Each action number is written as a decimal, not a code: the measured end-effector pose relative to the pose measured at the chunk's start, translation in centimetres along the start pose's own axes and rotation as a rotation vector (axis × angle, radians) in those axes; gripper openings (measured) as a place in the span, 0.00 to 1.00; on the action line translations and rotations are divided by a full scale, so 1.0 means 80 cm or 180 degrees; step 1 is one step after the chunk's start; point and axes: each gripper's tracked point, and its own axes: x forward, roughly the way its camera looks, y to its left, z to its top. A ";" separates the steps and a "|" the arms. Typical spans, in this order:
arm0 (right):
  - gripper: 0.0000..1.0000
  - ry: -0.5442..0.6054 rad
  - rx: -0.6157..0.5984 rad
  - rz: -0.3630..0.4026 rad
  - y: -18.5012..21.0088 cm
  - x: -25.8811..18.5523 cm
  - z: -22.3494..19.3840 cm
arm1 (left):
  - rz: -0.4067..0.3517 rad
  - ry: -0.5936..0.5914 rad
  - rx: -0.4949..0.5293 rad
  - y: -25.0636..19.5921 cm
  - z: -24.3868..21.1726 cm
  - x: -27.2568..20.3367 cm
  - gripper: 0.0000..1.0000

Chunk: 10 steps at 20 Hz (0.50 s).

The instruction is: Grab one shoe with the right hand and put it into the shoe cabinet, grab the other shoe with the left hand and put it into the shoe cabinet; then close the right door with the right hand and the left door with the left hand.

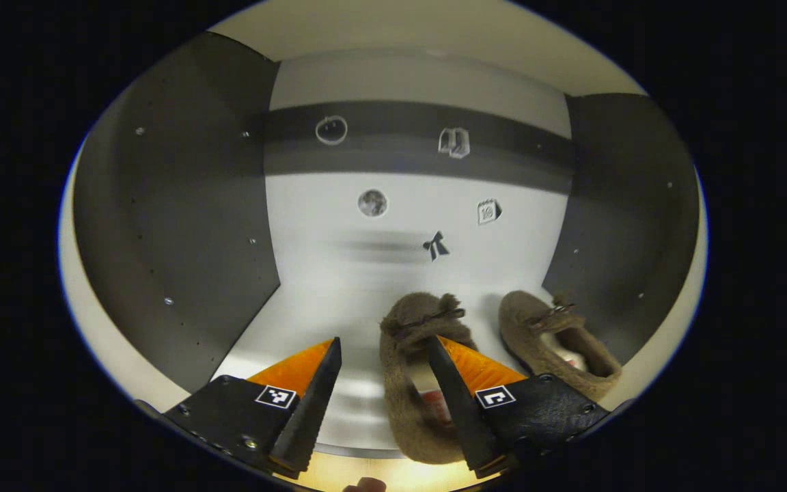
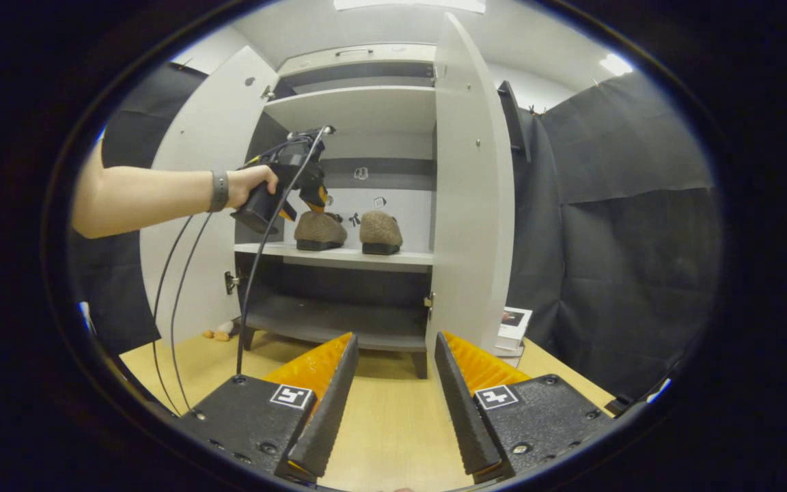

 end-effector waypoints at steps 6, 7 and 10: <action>0.73 -0.0042 0.0006 0.0025 -0.002 -0.012 0.013 | -0.0375 -0.0807 -0.0128 -0.013 0.021 -0.148 0.80; 0.72 -0.0050 -0.0010 0.0036 -0.002 -0.015 0.017 | -0.0443 -0.0907 -0.0160 -0.015 0.012 -0.172 0.80; 0.72 -0.0091 -0.0046 0.0090 -0.002 -0.020 0.029 | -0.0372 -0.1116 -0.0166 -0.004 -0.032 -0.241 0.82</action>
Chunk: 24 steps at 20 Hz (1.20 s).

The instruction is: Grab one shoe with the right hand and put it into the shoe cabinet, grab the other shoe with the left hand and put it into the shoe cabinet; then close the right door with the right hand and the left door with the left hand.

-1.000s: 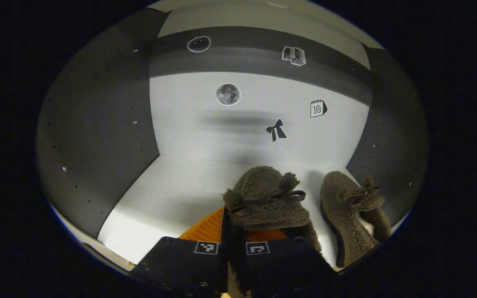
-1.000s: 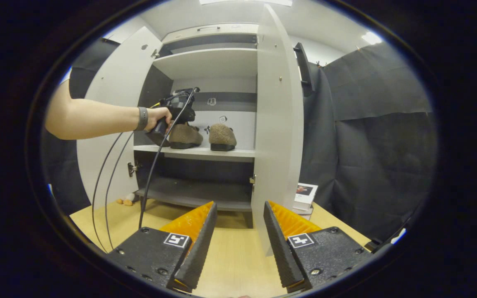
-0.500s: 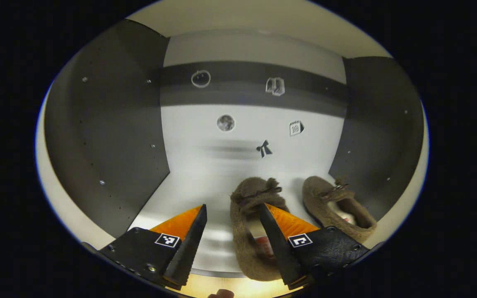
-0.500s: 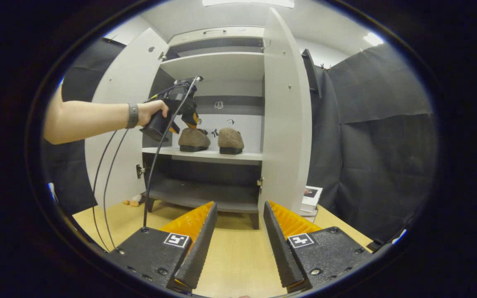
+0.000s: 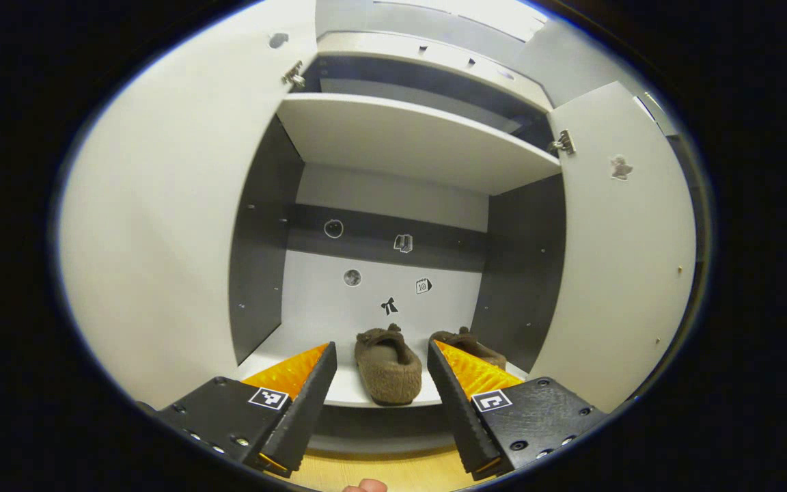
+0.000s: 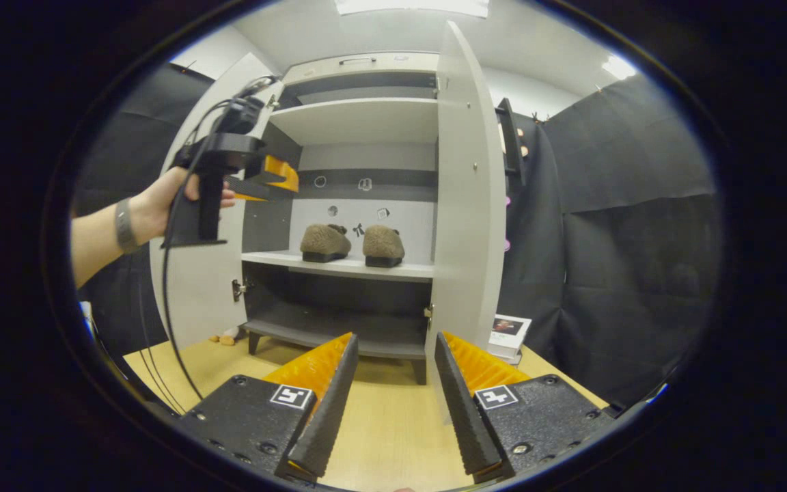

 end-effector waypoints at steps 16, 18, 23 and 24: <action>0.81 0.0192 0.0177 0.0294 0.036 -0.024 -0.008 | 0.0581 -0.0005 0.0185 0.019 -0.149 -0.240 0.92; 0.88 0.0132 0.0174 0.0263 0.026 -0.029 0.009 | 0.0563 -0.0006 0.0195 0.015 -0.152 -0.244 0.92; 0.99 -0.0081 0.0225 0.0093 -0.023 -0.036 0.061 | 0.0459 -0.0029 0.0215 -0.007 -0.156 -0.245 0.92; 0.95 -0.0135 0.0236 0.0043 -0.036 -0.037 0.076 | 0.0421 -0.0024 0.0206 -0.013 -0.154 -0.244 0.92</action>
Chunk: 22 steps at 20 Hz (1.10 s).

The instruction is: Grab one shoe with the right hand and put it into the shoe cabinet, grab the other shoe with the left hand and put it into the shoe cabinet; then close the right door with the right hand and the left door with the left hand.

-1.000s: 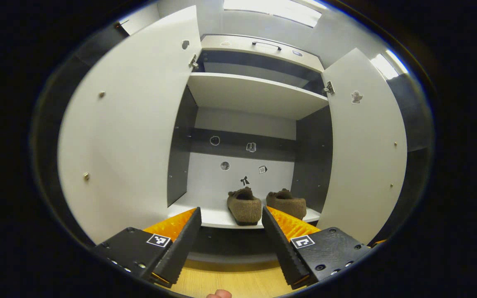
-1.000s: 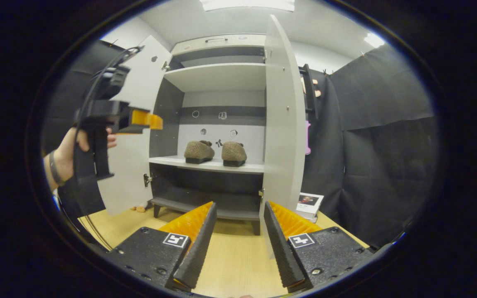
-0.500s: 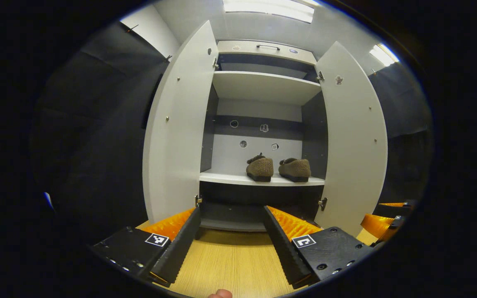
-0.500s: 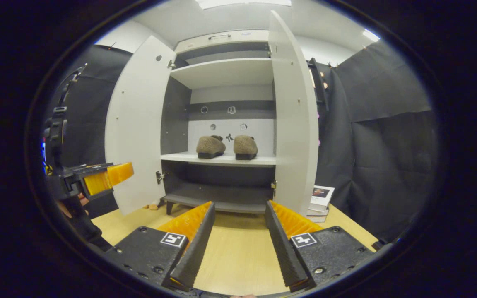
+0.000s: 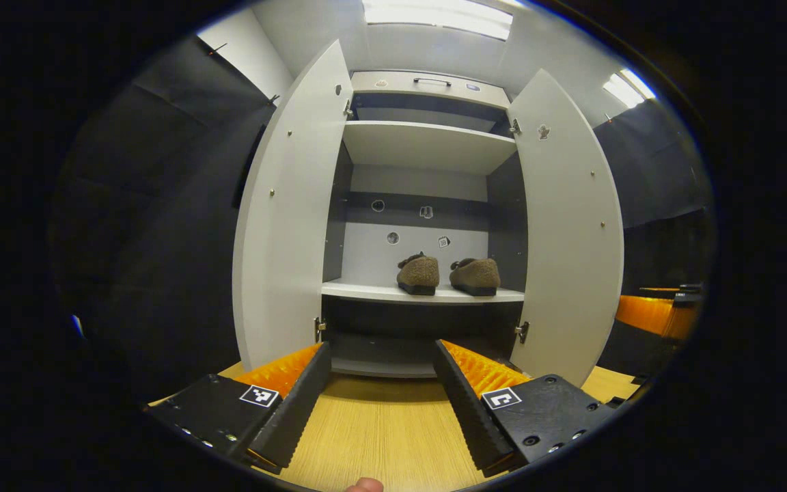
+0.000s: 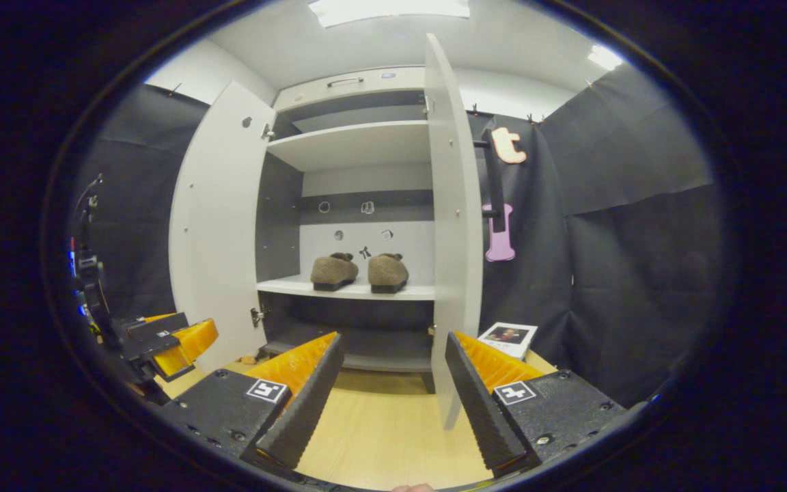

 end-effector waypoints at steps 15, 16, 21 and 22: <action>0.99 -0.0447 -0.0255 -0.0800 -0.223 0.097 0.213 | -0.0216 0.0127 0.0027 -0.037 -0.009 -0.012 0.92; 0.99 -0.0413 -0.0191 -0.0747 -0.222 0.107 0.213 | -0.0203 0.0119 0.0062 -0.035 -0.008 -0.010 0.92; 0.99 -0.0270 0.0021 -0.0543 -0.207 0.145 0.194 | -0.0148 0.0160 0.0101 -0.030 -0.013 -0.006 0.92; 0.99 -0.0271 0.0010 -0.0538 -0.207 0.147 0.194 | -0.0165 0.0162 0.0099 -0.032 -0.014 -0.007 0.92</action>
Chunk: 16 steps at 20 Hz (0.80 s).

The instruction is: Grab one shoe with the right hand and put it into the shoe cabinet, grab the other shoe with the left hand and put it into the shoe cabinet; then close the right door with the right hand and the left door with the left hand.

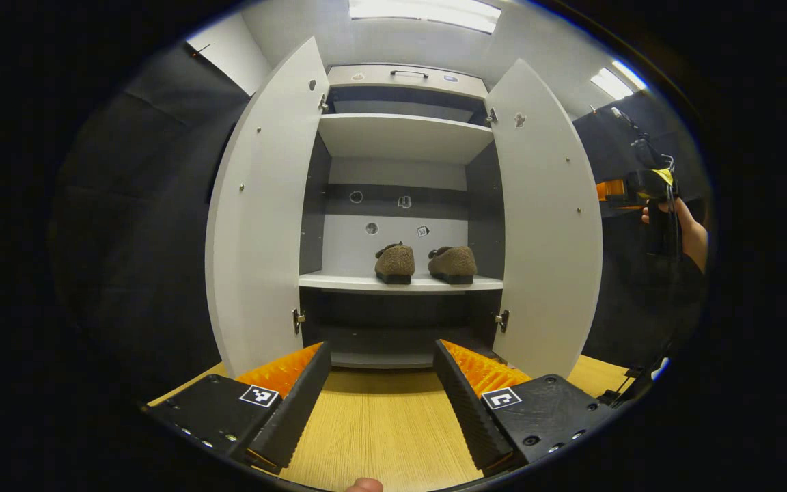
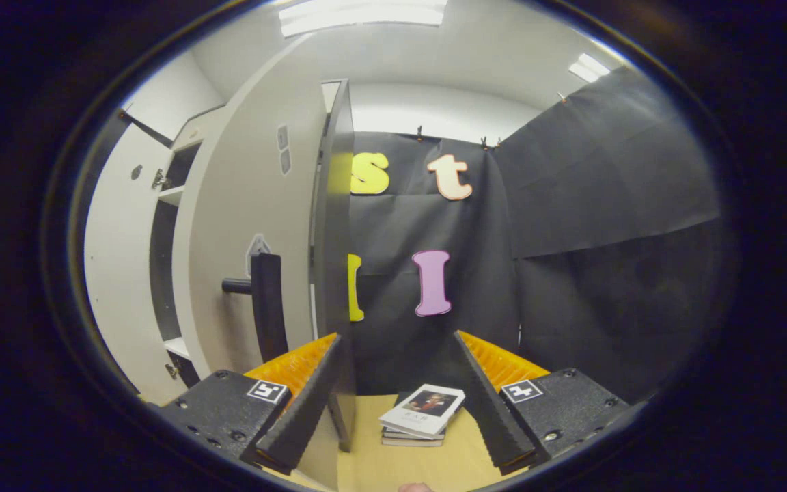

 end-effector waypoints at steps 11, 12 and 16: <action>0.95 -0.0105 0.0013 0.0297 0.062 -0.010 0.000 | 0.0080 -0.0061 -0.0043 0.013 0.010 0.011 0.92; 0.95 -0.0104 0.0044 0.0336 0.073 -0.010 -0.001 | 0.0085 -0.0040 -0.0032 0.015 0.008 0.010 0.92; 0.96 -0.0126 0.0093 0.0564 0.119 -0.010 -0.004 | 0.0138 -0.0067 -0.0042 0.027 0.012 0.006 0.92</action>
